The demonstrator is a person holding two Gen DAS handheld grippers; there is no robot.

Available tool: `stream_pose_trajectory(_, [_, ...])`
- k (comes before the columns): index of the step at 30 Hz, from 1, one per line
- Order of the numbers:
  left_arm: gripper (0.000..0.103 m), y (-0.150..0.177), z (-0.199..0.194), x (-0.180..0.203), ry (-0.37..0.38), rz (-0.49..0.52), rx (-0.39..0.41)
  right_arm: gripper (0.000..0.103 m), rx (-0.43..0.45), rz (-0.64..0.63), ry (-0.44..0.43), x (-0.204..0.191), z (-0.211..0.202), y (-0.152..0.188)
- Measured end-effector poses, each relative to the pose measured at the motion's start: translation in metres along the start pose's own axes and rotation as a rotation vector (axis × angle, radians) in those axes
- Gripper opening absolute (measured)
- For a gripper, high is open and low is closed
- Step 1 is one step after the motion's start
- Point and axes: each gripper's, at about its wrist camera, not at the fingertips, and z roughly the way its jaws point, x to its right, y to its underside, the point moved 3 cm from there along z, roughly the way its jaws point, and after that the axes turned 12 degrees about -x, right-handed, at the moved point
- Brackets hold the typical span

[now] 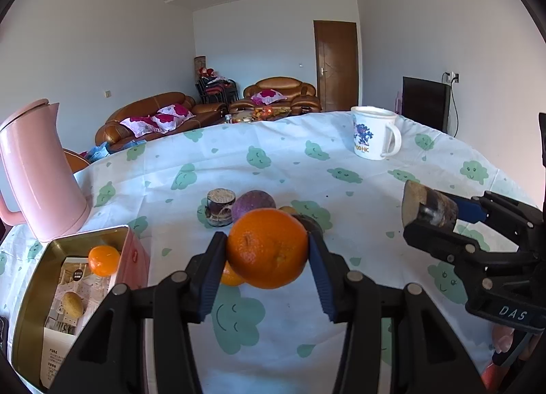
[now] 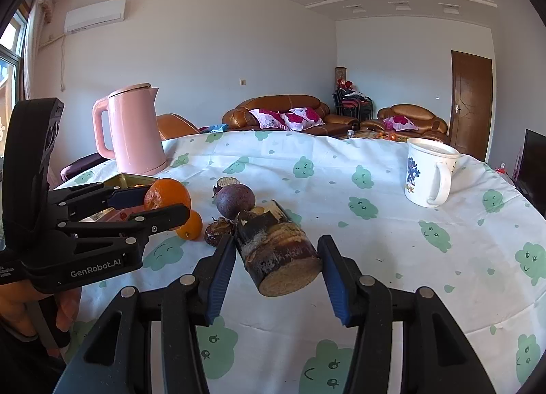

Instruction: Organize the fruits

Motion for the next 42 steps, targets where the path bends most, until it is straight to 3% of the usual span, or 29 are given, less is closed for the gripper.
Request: stream_pose_trajectory(42, [0.05,0.004,-0.024,-0.008,-0.041,-0.044,0.121,0.052,0.146,-0.041,0.0,-0.007,-0.027,0.004])
